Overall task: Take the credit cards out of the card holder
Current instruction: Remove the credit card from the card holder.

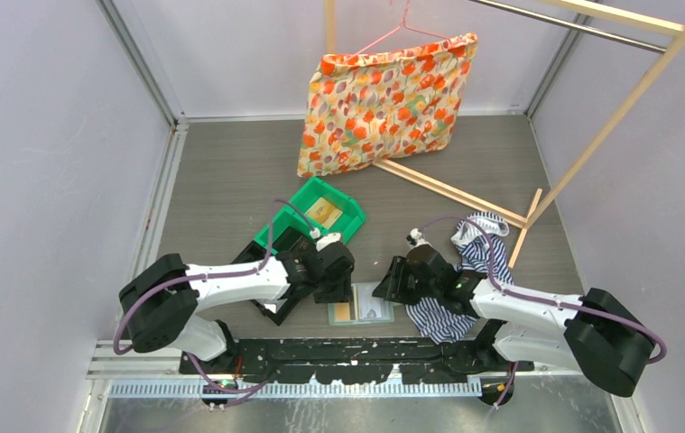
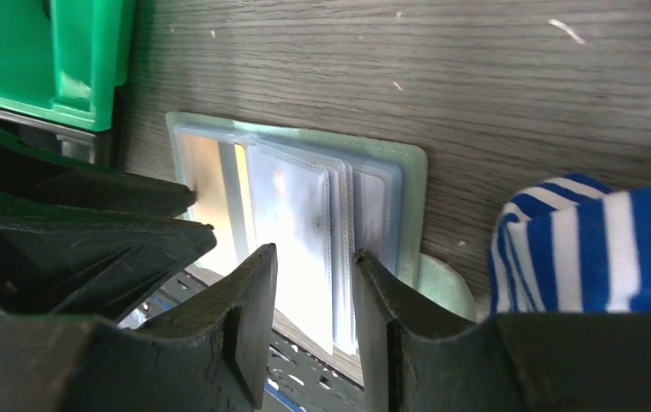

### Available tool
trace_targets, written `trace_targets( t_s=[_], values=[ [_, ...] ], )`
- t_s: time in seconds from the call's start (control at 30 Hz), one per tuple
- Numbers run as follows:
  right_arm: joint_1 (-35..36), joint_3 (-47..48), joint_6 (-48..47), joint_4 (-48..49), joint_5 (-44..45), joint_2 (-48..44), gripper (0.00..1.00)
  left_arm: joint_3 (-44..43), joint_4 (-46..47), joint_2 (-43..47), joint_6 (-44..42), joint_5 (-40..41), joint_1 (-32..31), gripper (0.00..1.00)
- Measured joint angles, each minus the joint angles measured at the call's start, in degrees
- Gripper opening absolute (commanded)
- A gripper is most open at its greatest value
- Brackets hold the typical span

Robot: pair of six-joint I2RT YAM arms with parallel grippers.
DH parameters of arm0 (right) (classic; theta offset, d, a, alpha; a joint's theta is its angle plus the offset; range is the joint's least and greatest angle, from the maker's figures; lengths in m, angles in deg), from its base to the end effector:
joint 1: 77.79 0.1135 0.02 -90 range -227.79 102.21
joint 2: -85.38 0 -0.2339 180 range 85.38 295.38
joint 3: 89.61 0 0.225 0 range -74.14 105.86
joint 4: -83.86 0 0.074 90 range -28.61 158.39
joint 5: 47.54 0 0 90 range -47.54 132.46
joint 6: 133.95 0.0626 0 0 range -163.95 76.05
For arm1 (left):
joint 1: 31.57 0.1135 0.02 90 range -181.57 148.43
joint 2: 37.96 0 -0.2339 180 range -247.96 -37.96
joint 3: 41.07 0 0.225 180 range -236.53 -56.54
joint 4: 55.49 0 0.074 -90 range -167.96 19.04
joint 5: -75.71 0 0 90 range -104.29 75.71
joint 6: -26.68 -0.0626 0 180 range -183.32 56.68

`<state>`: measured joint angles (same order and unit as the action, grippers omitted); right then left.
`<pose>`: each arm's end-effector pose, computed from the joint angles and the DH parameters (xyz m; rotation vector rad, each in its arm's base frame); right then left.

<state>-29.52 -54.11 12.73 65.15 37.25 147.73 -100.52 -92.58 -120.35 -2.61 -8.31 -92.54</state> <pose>0.1340 0.1588 0.1217 0.1419 2.5862 0.9107 0.1340 -0.2279 0.1396 -0.0321 2.7413 -0.5710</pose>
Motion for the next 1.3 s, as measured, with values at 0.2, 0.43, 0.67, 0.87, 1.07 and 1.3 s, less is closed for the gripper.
trace_targets(
  t_s=[0.2,0.43,0.67,0.87,1.07,1.3],
  values=[
    [0.0,-0.55,1.05,5.49,-2.32,2.75,0.43,0.33,0.87,0.0,0.11,-1.73,0.35,0.44],
    [0.0,-0.74,2.49,10.49,-5.29,5.9,0.42,0.31,1.62,-0.74,-0.09,-3.91,0.35,0.44],
    [0.0,-1.55,2.64,11.85,-8.33,1.75,0.43,-0.39,-3.37,4.57,-1.05,-2.71,0.35,0.45],
    [0.68,0.26,1.88,16.33,-14.71,5.16,0.43,-5.53,-13.75,14.99,-2.43,0.44,1.53,0.47],
    [4.31,6.34,1.27,19.91,-17.42,13.27,0.43,-10.08,-25.83,27.58,-2.64,6.75,3.76,0.49],
    [9.07,15.5,1.2,24.13,-17.68,24.41,0.48,-11.19,-35.67,39.43,-2.29,12.2,5.57,0.5]
  ],
)
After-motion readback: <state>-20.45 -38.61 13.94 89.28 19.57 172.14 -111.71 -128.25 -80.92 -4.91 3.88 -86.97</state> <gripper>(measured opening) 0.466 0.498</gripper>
